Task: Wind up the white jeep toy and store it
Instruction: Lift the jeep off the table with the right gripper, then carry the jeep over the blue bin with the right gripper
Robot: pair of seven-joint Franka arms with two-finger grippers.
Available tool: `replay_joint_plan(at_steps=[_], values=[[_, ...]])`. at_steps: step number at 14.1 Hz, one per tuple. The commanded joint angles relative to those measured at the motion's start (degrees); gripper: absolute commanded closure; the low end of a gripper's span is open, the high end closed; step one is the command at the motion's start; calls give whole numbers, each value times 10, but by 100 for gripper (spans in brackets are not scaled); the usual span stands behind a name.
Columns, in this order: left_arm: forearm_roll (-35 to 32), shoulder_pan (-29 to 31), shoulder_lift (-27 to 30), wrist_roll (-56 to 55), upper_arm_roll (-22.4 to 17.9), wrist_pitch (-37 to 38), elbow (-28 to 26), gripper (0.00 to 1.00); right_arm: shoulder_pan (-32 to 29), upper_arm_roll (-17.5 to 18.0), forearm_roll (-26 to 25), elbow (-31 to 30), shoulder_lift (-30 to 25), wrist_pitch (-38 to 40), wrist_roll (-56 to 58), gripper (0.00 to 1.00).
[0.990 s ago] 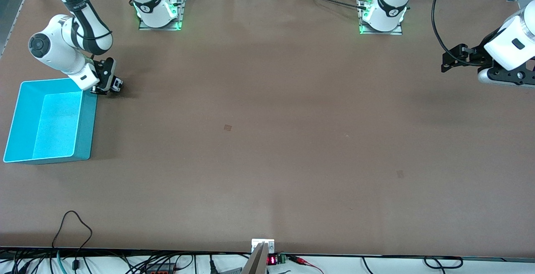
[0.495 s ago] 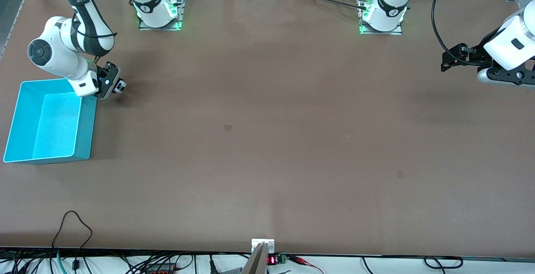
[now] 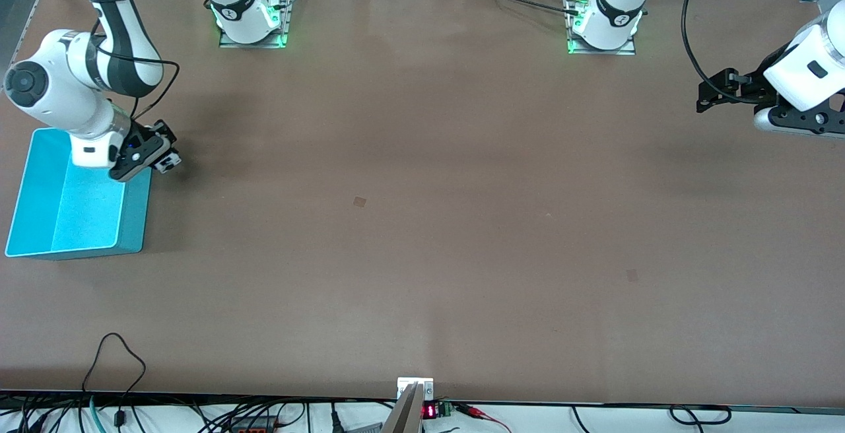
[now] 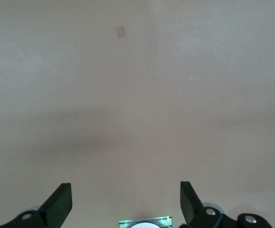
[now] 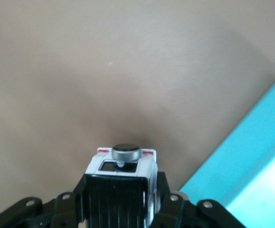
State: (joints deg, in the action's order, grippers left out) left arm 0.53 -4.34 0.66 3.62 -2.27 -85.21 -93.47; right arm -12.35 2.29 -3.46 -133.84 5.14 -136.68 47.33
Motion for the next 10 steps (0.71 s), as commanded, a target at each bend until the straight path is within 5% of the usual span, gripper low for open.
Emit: replay_joint_plan(at_steps=[1,10], values=[[-12,-1,8,3,2,8,1,0,-2,-6,7,22,1,13,-69,100],[-12,-1,8,3,2,9,1,0,-105,-7,6,89,58,3,-137,100]])
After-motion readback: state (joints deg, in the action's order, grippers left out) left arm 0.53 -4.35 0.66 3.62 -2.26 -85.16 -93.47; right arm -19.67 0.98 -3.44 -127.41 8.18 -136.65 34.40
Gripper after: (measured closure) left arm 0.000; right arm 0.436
